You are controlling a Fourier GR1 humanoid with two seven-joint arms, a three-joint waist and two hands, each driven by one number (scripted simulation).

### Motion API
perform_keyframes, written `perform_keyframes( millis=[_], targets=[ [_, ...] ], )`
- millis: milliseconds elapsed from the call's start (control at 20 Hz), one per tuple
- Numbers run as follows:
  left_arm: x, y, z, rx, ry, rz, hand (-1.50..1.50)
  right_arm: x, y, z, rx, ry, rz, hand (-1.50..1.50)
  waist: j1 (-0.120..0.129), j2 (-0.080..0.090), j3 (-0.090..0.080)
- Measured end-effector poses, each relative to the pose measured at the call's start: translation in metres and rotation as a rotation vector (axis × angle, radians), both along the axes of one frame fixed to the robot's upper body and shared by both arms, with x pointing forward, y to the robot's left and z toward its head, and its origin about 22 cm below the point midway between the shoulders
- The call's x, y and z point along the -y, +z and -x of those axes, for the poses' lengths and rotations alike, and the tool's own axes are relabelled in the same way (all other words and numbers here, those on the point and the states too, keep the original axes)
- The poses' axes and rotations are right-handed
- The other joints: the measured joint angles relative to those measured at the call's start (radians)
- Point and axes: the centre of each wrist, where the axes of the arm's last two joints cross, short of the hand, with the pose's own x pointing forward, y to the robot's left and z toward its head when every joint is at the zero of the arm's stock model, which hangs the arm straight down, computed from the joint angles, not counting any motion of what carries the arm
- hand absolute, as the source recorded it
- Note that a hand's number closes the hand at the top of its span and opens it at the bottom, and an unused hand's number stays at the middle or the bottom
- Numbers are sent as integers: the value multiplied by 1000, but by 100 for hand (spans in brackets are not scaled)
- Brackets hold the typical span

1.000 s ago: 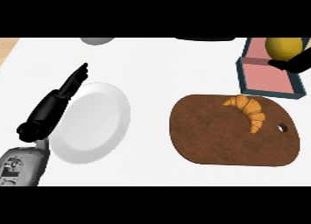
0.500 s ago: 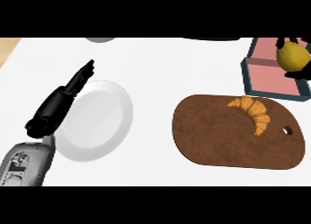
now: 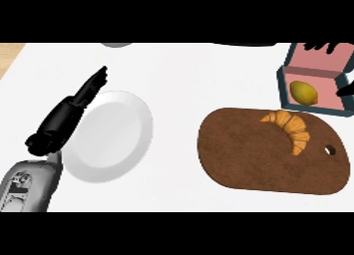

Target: Pick the lemon from the cutting board and place it in the cardboard box

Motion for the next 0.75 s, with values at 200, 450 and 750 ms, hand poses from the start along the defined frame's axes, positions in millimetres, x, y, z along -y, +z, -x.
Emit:
perform_keyframes(
  millis=[200,450,750],
  targets=[
    [-4,2,-1,6,6,1,0,-3,-7,-4,32,3,-277,-150,-6,-2,2],
    [-3,3,-1,1,10,1,0,0,-15,-7,-29,-128,-691,-150,-8,-3,3],
    [-1,2,-1,5,-2,3,0,26,-6,2,-114,-289,-982,-150,4,8,3]
  ],
)
